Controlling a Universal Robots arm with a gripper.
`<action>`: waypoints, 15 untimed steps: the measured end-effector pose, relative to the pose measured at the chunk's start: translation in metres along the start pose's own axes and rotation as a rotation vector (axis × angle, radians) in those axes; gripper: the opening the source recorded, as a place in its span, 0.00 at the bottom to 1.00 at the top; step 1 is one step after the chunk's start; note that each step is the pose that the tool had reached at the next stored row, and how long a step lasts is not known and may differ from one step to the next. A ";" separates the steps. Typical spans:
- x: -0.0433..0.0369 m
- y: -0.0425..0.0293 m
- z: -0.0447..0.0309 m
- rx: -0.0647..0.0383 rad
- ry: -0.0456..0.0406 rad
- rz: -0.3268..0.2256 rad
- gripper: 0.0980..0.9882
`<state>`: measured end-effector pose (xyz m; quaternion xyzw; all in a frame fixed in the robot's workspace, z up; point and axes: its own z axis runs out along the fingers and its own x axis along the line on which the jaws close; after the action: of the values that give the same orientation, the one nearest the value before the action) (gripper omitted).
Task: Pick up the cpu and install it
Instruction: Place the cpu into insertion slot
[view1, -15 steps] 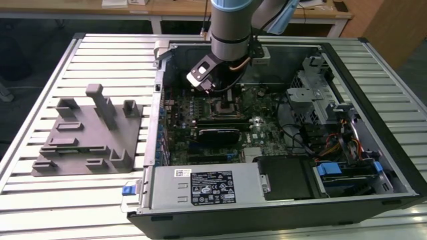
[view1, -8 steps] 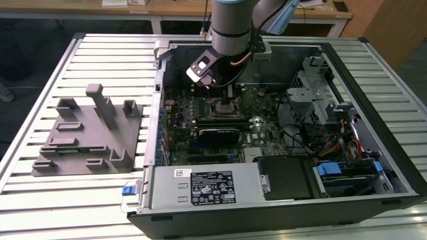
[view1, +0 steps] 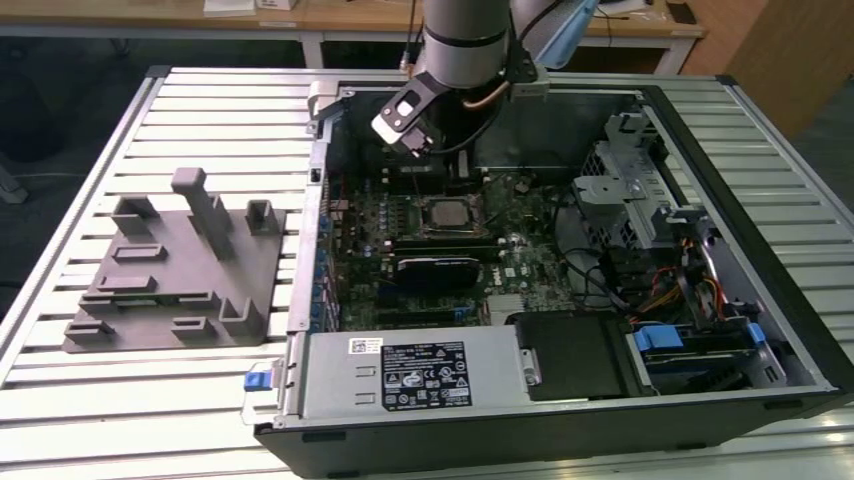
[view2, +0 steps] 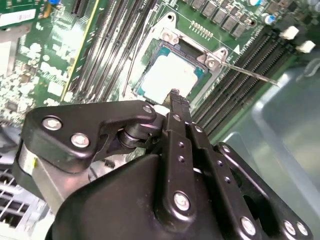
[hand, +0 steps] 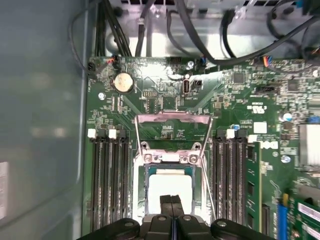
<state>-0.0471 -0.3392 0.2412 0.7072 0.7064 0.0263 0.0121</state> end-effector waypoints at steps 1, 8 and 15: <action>0.0001 0.0002 -0.0031 -0.001 0.0000 0.000 0.01; 0.0004 0.0009 -0.0170 -0.004 0.0000 0.000 0.01; 0.0005 0.0014 -0.0258 -0.006 0.0038 0.000 0.01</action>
<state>-0.0471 -0.3392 0.2670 0.7072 0.7063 0.0296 0.0128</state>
